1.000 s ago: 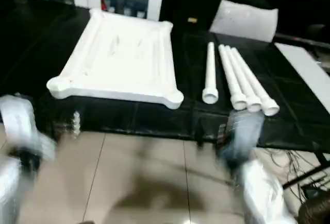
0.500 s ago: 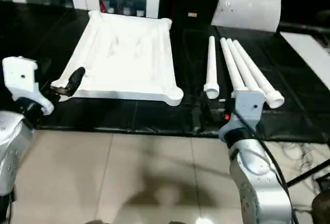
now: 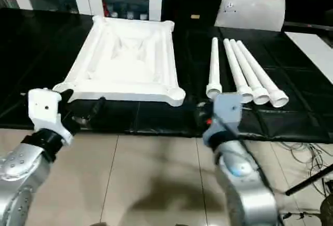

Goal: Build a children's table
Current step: Move to table

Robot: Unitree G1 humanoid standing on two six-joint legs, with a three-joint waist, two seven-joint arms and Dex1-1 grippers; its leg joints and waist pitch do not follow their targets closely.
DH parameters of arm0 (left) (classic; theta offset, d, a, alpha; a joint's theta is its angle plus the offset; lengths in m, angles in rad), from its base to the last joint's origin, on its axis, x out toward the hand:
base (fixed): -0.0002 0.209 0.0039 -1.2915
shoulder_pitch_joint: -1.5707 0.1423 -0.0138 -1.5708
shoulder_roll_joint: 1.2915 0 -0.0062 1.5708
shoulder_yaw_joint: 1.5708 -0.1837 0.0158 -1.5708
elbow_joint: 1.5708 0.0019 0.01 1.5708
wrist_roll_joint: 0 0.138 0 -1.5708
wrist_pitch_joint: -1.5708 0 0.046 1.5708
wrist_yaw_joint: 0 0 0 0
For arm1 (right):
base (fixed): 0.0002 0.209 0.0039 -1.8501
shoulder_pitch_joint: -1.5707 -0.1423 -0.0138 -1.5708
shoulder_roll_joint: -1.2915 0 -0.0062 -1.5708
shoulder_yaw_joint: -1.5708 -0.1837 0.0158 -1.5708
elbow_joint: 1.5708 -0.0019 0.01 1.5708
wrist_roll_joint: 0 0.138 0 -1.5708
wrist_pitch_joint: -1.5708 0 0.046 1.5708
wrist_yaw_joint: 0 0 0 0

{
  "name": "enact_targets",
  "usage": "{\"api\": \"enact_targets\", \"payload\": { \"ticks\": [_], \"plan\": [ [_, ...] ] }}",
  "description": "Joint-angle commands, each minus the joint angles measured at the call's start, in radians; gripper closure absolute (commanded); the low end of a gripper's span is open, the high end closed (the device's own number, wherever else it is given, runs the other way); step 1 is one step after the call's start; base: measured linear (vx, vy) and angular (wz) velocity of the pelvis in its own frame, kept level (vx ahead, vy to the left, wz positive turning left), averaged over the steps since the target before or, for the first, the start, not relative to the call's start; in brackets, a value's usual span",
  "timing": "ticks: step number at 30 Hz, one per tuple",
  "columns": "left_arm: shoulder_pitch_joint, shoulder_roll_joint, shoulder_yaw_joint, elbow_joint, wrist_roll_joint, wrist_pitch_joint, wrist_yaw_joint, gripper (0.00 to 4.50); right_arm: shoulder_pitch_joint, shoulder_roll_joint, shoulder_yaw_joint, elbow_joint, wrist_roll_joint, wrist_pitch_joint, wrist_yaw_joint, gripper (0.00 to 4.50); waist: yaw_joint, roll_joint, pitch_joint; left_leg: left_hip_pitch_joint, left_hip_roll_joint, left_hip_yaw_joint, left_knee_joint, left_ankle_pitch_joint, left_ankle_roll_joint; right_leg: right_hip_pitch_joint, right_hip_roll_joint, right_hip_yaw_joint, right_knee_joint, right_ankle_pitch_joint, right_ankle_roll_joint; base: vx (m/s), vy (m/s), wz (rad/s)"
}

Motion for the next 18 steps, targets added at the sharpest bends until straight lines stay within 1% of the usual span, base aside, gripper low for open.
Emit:
{"api": "enact_targets", "payload": {
  "ticks": [1, 2, 3, 4, 5, 6, 7, 8, 9, 10, 11, 12, 13, 14, 15, 16, 17, 18],
  "plan": [
    [0.010, -0.013, -0.003, 0.007, 0.007, -0.005, 0.021, 0.04, 0.004, -0.004, -0.003, 0.005, 0.008, -0.008, -0.006, 0.00, -0.006, 0.012, -0.028, 0.040, 0.040, -0.029, -0.082, -0.509, -0.022, 0.008, -0.059, 0.037, -0.136, -0.614, -0.043, 0.000, 0.000, 0.00],
    [0.011, -0.017, 0.000, 0.005, 0.002, -0.003, 0.023, 0.04, 0.004, 0.000, -0.007, 0.004, 0.015, -0.007, -0.010, 0.00, -0.008, 0.021, -0.030, 0.043, 0.039, -0.032, -0.086, -0.508, -0.018, 0.015, -0.057, 0.035, -0.136, -0.592, -0.054, 0.000, 0.000, 0.00],
    [0.022, -0.025, 0.004, 0.005, -0.002, -0.002, 0.027, 0.04, 0.003, 0.005, -0.017, 0.003, 0.009, -0.001, -0.011, 0.00, -0.010, 0.021, -0.033, 0.043, 0.041, -0.032, -0.090, -0.500, -0.016, 0.020, -0.056, 0.036, -0.133, -0.560, -0.062, 0.000, 0.000, 0.00],
    [0.031, -0.035, 0.007, 0.010, -0.005, -0.004, 0.031, 0.04, 0.003, 0.013, -0.031, 0.009, 0.010, 0.006, -0.011, 0.00, -0.012, 0.025, -0.036, 0.047, 0.047, -0.032, -0.096, -0.483, -0.008, 0.024, -0.051, 0.037, -0.123, -0.482, -0.092, 0.072, 0.021, 0.00],
    [0.034, -0.035, 0.004, 0.011, -0.001, -0.004, 0.031, 0.04, 0.002, 0.014, -0.036, 0.012, 0.011, 0.009, -0.010, 0.00, -0.016, 0.019, -0.043, 0.039, 0.047, -0.030, -0.099, -0.442, 0.005, 0.042, -0.050, 0.036, -0.114, -0.397, -0.128, 0.072, 0.021, 0.00],
    [0.034, -0.038, 0.003, 0.009, -0.001, -0.005, 0.030, 0.04, 0.001, 0.015, -0.039, 0.015, 0.007, 0.007, -0.008, 0.00, -0.014, 0.021, -0.048, 0.038, 0.045, -0.028, -0.099, -0.414, 0.013, 0.050, -0.049, 0.036, -0.110, -0.352, -0.143, 0.077, 0.020, 0.01],
    [0.034, -0.040, 0.001, 0.005, -0.001, -0.006, 0.029, 0.04, 0.000, 0.015, -0.040, 0.017, 0.002, 0.005, -0.006, 0.00, -0.016, 0.024, -0.053, 0.038, 0.042, -0.023, -0.098, -0.363, 0.030, 0.058, -0.046, 0.036, -0.102, -0.260, -0.175, 0.062, 0.016, -0.01],
    [0.034, -0.042, 0.001, 0.001, -0.001, -0.003, 0.030, 0.04, -0.001, 0.015, -0.041, 0.019, 0.001, 0.004, -0.006, 0.00, -0.022, 0.044, -0.056, 0.129, 0.069, 0.005, -0.096, -0.398, -0.025, 0.000, -0.018, 0.050, -0.097, -0.267, -0.186, 0.062, 0.016, -0.01],
    [0.035, -0.047, 0.000, -0.004, 0.002, -0.002, 0.031, 0.04, -0.001, 0.015, -0.042, 0.021, 0.002, 0.001, -0.007, 0.00, -0.035, 0.024, -0.032, 0.166, 0.114, -0.013, -0.119, -0.508, -0.069, -0.043, -0.009, 0.013, -0.052, -0.266, -0.180, 0.087, 0.006, -0.37],
    [0.038, -0.049, -0.005, -0.008, 0.011, -0.002, 0.033, 0.04, -0.005, 0.012, -0.043, 0.023, 0.007, -0.002, -0.004, 0.00, -0.024, 0.000, -0.020, 0.188, 0.110, 0.025, -0.121, -0.571, -0.071, -0.057, -0.026, 0.017, -0.049, -0.280, -0.189, 0.132, -0.020, -0.64],
    [0.038, -0.049, -0.006, -0.009, 0.013, -0.002, 0.033, 0.04, -0.006, 0.012, -0.044, 0.023, 0.009, -0.002, -0.003, 0.00, -0.019, 0.001, -0.019, 0.177, 0.082, 0.047, -0.106, -0.558, -0.074, -0.046, -0.027, 0.034, -0.063, -0.289, -0.206, 0.132, -0.020, -0.64],
    [0.039, -0.047, -0.010, -0.011, 0.020, -0.004, 0.035, 0.04, -0.010, 0.009, -0.043, 0.023, 0.012, -0.005, 0.002, 0.00, -0.019, 0.001, -0.019, 0.177, 0.082, 0.047, -0.106, -0.558, -0.074, -0.046, -0.027, 0.034, -0.063, -0.289, -0.206, 0.189, -0.034, -0.50],
    [0.040, -0.046, -0.014, -0.015, 0.027, -0.003, 0.038, 0.04, -0.014, 0.005, -0.040, 0.023, 0.016, -0.007, 0.009, 0.00, 0.051, 0.006, -0.020, 0.036, 0.008, 0.020, 0.007, -0.302, 0.042, 0.100, -0.171, 0.168, -0.169, -0.514, -0.168, 0.187, -0.021, -0.31],
    [0.038, -0.048, -0.015, -0.020, 0.027, 0.001, 0.041, 0.04, -0.016, 0.002, -0.038, 0.021, 0.019, -0.004, 0.016, 0.00, 0.038, -0.025, -0.052, -0.088, -0.006, -0.041, 0.079, -0.109, 0.084, 0.210, -0.166, 0.185, -0.143, -0.488, -0.199, 0.187, -0.021, -0.31],
    [0.039, -0.049, -0.015, -0.021, 0.027, 0.002, 0.041, 0.04, -0.016, 0.002, -0.038, 0.021, 0.020, -0.004, 0.018, 0.00, 0.065, 0.011, -0.066, -0.074, 0.001, -0.053, 0.071, -0.063, 0.085, 0.200, -0.168, 0.188, -0.144, -0.382, -0.228, 0.147, 0.015, -0.03],
    [0.037, -0.053, -0.014, -0.023, 0.025, 0.005, 0.042, 0.04, -0.017, 0.007, -0.038, 0.024, 0.023, -0.008, 0.023, 0.00, 0.038, -0.007, -0.063, -0.114, -0.011, -0.067, 0.060, 0.007, 0.098, 0.208, -0.101, 0.147, -0.116, -0.199, -0.251, 0.170, 0.045, 0.07],
    [0.028, -0.065, -0.007, -0.029, 0.014, 0.014, 0.047, 0.04, -0.020, 0.017, -0.034, 0.032, 0.022, -0.013, 0.025, 0.00, 0.027, 0.021, -0.051, -0.064, 0.006, -0.058, -0.029, 0.071, 0.109, 0.150, -0.036, 0.064, -0.116, -0.168, -0.213, 0.170, 0.045, 0.07],
    [0.027, -0.066, -0.006, -0.029, 0.014, 0.014, 0.047, 0.04, -0.020, 0.017, -0.034, 0.032, 0.022, -0.013, 0.025, 0.00, 0.027, 0.021, -0.051, -0.064, 0.006, -0.058, -0.029, 0.071, 0.109, 0.150, -0.036, 0.064, -0.116, -0.168, -0.213, 0.241, 0.041, -0.06]
  ]
}}
